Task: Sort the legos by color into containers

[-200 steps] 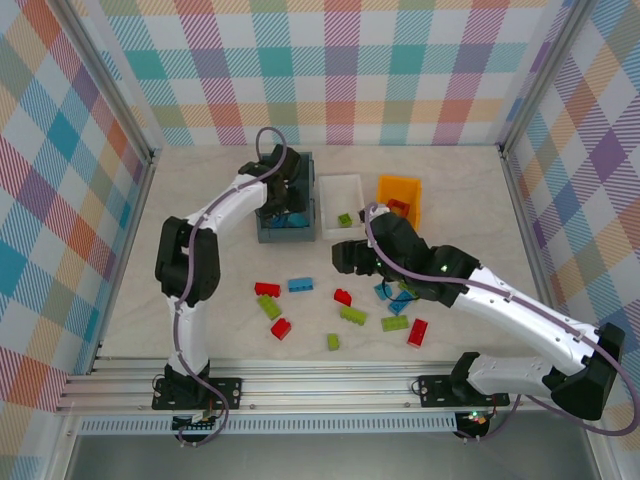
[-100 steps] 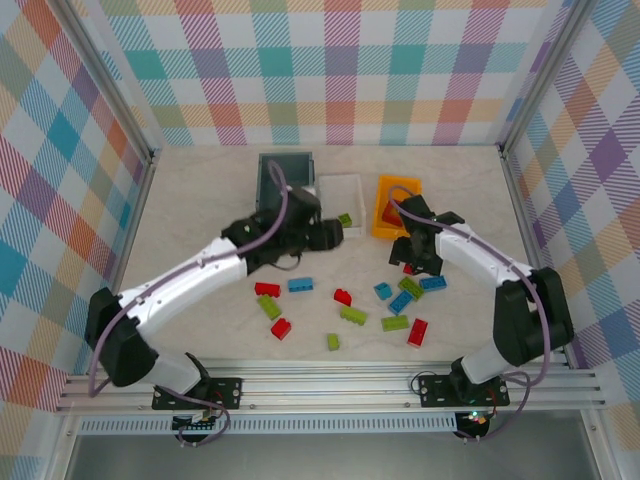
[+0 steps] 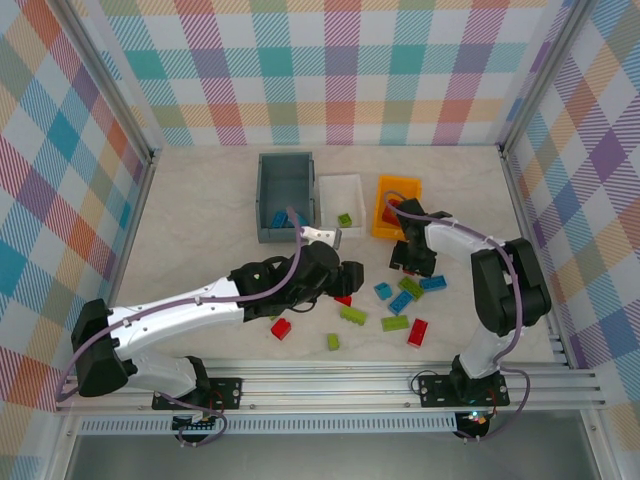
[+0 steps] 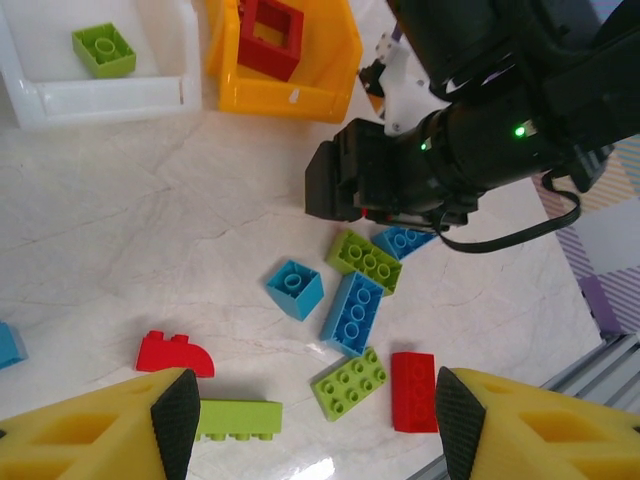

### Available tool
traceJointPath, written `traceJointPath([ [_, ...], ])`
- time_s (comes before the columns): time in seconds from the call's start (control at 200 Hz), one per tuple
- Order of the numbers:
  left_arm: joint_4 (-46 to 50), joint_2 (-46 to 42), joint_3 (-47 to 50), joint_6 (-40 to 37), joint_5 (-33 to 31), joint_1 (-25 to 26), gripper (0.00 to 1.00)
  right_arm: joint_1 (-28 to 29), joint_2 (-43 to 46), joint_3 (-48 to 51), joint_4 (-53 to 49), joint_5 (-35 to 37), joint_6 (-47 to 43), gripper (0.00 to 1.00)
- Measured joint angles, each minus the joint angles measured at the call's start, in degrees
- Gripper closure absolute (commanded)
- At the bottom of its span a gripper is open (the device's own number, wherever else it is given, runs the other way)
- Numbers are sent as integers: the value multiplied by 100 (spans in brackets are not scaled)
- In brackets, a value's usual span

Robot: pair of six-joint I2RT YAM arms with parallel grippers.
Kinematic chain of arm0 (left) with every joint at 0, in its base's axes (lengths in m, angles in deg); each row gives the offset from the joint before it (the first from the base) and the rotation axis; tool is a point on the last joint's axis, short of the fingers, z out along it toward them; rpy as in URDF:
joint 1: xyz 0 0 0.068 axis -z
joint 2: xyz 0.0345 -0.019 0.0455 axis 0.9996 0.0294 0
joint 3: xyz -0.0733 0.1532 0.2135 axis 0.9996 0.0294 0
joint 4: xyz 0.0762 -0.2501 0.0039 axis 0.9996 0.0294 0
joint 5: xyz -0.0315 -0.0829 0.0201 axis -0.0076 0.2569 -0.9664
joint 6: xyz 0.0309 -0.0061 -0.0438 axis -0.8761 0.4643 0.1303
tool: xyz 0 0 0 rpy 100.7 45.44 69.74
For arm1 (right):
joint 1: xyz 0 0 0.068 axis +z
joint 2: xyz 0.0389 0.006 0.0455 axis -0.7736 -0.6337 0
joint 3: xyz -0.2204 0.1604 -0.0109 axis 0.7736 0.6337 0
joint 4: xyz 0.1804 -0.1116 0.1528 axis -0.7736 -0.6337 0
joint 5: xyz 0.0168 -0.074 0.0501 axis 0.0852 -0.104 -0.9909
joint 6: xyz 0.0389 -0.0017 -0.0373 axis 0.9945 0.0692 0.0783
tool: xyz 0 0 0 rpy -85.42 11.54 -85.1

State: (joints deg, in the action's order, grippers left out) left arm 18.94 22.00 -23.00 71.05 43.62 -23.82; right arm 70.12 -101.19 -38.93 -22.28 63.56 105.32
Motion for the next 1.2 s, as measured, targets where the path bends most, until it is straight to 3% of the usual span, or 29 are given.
traceJointPath([
  [0.195, -15, -17, -2, -4, -133, 55, 36, -4, -37, 0, 175, 55, -125, 67],
  [0.4, 4, -42, -15, -7, -299, 70, 35, -4, 612, -44, 129, 240, -267, 67],
  [0.55, 31, -35, -197, -55, -501, 70, 35, -61, 754, -942, -63, 269, -446, 67],
  [0.95, -35, 957, -1250, -560, -881, 70, 35, -581, -1762, -4094, -144, -245, -704, 68],
  [1.2, -39, 1414, -1711, -804, -881, 70, 35, -643, -2747, -4975, -315, -387, -734, 64],
])
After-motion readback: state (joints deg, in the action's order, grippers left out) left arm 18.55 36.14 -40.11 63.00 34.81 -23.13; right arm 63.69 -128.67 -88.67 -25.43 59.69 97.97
